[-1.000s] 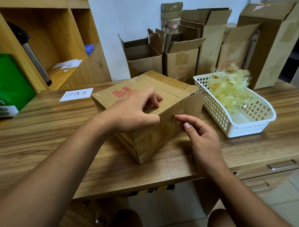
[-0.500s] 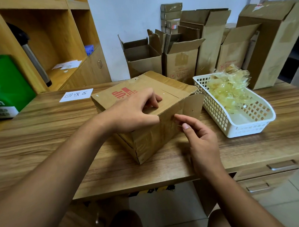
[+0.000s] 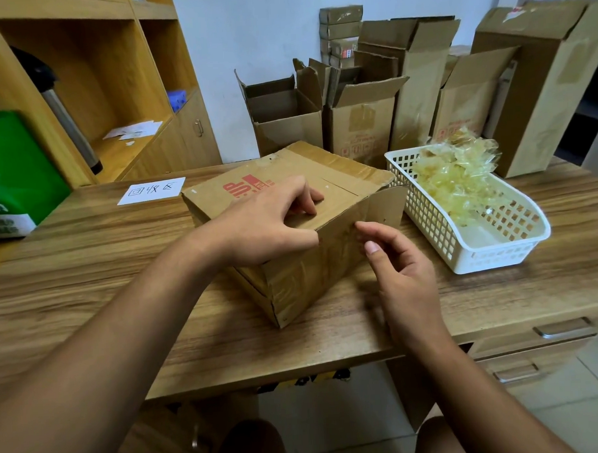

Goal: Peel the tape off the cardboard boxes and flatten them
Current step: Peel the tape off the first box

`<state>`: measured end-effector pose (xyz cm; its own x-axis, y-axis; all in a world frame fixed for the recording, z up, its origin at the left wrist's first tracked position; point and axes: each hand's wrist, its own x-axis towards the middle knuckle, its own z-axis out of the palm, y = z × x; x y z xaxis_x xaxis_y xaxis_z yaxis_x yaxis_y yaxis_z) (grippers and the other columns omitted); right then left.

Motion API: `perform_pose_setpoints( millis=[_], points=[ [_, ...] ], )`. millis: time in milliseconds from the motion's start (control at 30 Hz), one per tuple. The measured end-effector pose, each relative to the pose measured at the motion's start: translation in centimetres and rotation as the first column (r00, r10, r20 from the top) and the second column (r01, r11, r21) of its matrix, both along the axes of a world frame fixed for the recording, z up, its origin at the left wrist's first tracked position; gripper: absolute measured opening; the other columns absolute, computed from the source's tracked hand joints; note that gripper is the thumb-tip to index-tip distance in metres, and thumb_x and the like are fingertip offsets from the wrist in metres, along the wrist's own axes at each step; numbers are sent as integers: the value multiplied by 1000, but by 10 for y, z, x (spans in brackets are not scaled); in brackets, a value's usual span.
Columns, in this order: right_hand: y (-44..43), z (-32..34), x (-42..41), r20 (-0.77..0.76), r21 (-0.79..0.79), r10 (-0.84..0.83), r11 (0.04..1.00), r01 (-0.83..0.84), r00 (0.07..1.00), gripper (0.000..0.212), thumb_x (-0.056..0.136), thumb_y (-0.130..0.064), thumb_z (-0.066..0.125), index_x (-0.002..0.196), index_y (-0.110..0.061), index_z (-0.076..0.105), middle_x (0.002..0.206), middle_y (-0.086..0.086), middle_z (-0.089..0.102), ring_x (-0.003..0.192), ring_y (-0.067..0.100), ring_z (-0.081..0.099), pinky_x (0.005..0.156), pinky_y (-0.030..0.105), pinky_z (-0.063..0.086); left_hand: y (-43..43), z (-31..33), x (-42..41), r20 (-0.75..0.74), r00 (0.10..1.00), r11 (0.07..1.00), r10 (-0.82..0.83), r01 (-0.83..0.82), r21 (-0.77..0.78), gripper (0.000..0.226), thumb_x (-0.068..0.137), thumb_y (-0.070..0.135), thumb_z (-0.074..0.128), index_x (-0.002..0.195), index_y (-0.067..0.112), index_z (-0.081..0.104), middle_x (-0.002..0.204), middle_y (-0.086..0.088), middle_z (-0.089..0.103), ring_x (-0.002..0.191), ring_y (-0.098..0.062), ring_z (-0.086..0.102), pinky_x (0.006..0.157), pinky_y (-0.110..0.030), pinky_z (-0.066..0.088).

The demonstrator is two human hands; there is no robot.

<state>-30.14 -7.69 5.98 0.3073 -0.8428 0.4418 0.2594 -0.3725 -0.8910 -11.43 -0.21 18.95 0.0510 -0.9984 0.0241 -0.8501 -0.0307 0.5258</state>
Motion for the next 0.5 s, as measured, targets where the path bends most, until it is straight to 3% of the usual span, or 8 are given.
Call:
perform_pose_setpoints(
  millis=[500],
  points=[
    [4, 10, 7, -37, -35, -50, 998, 49, 998, 23, 97, -9, 63, 101, -31, 68, 98, -12, 70, 93, 5, 65, 80, 14, 49, 1, 0, -1, 10, 1000, 1000, 6, -6, -16, 43, 62, 59, 57, 100, 40, 51, 133, 27, 53, 122, 2, 49, 102, -41, 47]
  ],
)
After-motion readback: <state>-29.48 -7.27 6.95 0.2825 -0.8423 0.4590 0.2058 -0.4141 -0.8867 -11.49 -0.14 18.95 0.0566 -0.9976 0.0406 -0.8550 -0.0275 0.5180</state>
